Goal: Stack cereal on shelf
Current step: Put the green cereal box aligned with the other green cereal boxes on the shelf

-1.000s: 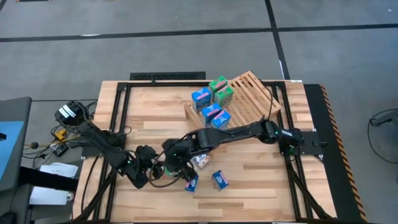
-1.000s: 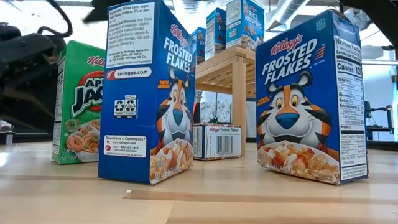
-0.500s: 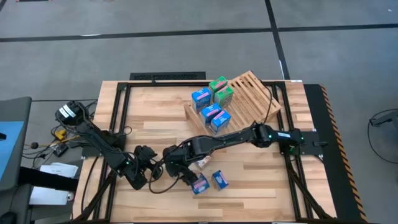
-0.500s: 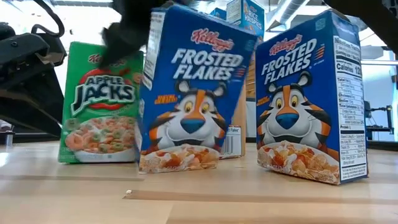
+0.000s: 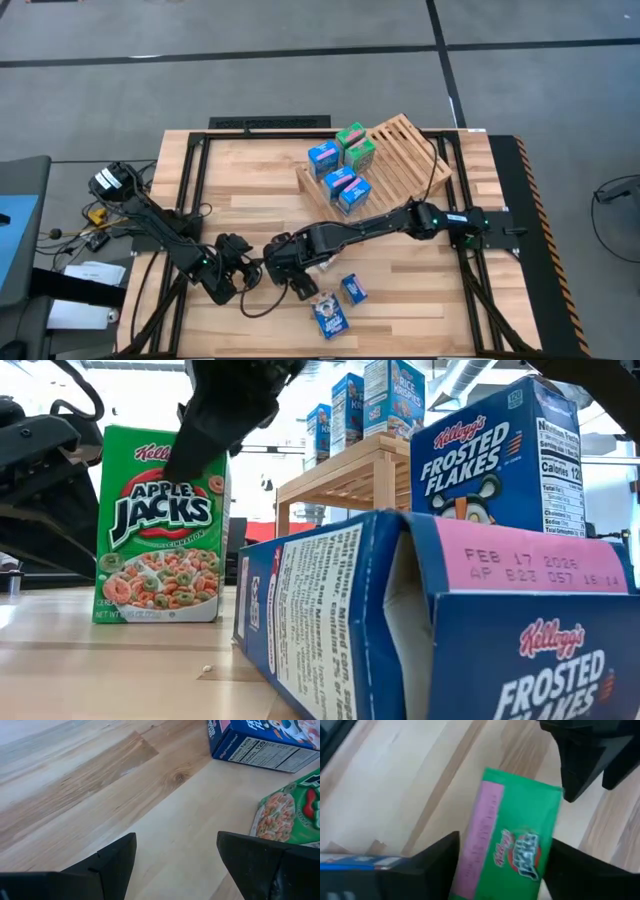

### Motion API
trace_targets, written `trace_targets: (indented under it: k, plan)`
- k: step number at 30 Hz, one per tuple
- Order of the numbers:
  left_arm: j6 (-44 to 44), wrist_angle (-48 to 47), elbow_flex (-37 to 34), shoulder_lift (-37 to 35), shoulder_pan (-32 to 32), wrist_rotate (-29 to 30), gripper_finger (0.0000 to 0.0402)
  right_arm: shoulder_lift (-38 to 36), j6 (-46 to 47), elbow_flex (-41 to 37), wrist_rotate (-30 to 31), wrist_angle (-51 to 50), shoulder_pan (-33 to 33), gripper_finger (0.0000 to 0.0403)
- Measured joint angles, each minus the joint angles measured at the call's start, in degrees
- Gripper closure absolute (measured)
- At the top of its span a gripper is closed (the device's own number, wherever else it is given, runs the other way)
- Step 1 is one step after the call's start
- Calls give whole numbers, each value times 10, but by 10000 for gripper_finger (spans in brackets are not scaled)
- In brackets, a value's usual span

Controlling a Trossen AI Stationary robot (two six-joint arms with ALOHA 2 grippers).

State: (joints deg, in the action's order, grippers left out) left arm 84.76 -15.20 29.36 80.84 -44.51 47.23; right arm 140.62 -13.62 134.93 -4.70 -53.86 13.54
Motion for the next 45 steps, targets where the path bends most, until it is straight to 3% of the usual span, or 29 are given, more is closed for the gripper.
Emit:
trace_targets:
  k: [7, 12, 19, 34, 45]
  plan:
    - [1, 1, 0, 0, 0, 0, 135, 0, 58, 0, 2, -2, 0, 213]
    - [-2, 1, 0, 0, -1, -3, 135, -21, 75, 0, 6, -10, 0, 243]
    - [-10, 4, 0, 0, -1, -3, 135, -87, 82, 0, 39, -43, -2, 234]
    - [-29, 12, 0, 0, -2, -14, 135, -318, 69, 1, 313, -104, -42, 232]
    - [-50, 25, 0, 0, -2, -11, 135, -440, 84, 1, 380, -325, -87, 232]
